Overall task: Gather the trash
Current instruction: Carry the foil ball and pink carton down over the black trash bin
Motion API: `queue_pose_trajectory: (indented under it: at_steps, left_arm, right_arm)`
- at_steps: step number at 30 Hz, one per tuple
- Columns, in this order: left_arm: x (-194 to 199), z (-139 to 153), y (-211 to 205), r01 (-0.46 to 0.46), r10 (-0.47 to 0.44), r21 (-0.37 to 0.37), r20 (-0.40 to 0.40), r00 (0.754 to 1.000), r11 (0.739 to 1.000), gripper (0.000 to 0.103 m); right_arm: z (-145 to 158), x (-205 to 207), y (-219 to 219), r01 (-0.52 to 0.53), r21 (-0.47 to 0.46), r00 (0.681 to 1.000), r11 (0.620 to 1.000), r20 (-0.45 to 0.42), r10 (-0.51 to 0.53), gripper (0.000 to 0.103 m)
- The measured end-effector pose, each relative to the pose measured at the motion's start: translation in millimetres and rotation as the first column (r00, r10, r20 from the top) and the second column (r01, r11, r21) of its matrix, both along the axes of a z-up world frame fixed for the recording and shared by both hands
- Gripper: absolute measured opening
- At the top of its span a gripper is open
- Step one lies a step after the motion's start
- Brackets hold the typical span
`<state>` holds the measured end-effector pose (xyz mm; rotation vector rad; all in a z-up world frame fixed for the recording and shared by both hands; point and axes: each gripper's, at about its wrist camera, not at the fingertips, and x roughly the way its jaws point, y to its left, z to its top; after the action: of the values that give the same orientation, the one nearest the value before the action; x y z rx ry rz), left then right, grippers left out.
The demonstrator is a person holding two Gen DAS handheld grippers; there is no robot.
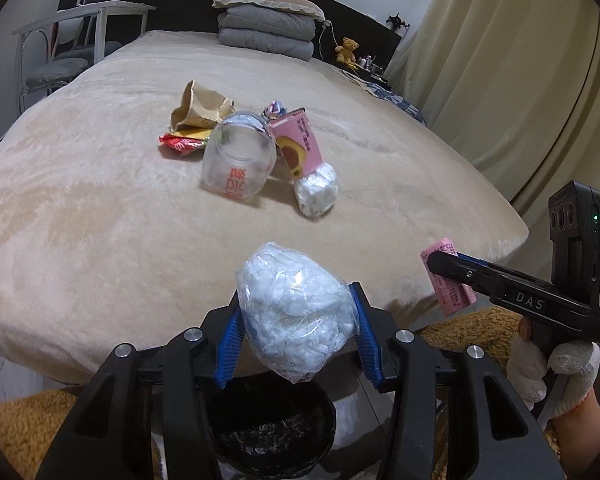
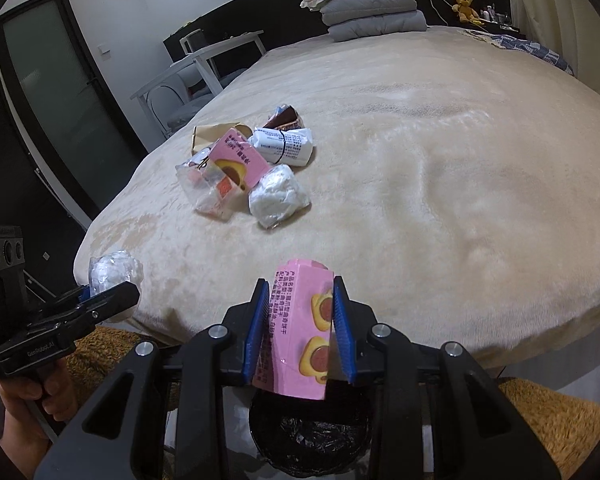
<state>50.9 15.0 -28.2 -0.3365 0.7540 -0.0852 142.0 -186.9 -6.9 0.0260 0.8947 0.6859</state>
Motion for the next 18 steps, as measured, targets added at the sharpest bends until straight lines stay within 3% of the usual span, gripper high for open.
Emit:
queue_pose_trajectory:
  at_steps: [9,18]
  left_arm:
    - [-20,-18,-24,0.023,-0.025,-0.022,-0.05,0.998,0.999,0.047]
    - [-22,-42,-40,0.055,-0.059,-0.035,-0.15,0.987,0.998,0.047]
  right_arm:
    - [-14,-28,-2,-0.022,-0.014,0.999,1.0,-0.031,0.021,0.033]
    - [-29,-31,0,-0.037,-0.05,0.996,0.998,-0.078,0.033,0.033]
